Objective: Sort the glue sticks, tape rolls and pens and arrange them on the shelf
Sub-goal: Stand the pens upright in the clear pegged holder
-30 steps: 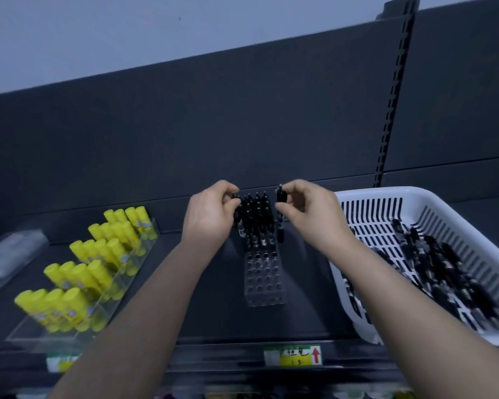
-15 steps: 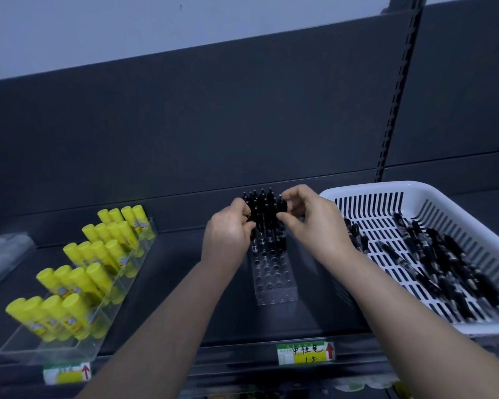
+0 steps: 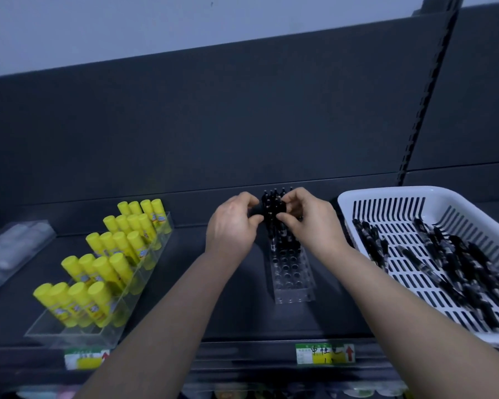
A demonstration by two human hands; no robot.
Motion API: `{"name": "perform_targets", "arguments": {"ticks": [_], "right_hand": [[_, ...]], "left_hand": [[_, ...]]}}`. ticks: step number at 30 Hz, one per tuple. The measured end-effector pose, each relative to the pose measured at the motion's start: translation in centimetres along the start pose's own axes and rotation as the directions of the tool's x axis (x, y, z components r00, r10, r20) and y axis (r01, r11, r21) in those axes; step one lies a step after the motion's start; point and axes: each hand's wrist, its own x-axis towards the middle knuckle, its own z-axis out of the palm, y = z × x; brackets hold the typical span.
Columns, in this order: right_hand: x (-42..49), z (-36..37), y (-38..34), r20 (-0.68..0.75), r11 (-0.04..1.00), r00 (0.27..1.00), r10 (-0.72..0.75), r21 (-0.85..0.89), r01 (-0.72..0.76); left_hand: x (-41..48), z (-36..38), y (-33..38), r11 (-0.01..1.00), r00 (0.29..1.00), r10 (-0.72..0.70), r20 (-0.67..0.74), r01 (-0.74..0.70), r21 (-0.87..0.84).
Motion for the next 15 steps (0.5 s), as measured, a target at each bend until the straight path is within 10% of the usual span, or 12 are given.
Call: {"name": "perform_targets", "arguments": {"ticks": [15], "right_hand": [[-0.4,2.7,1.6,0.083,0.992,0.994,0.074,-0.112,-0.064]], "left_hand": [[-0.2,-1.2,-1.1,1.0,1.0,0.005,-0.031,-0.006,-0.004]]}}
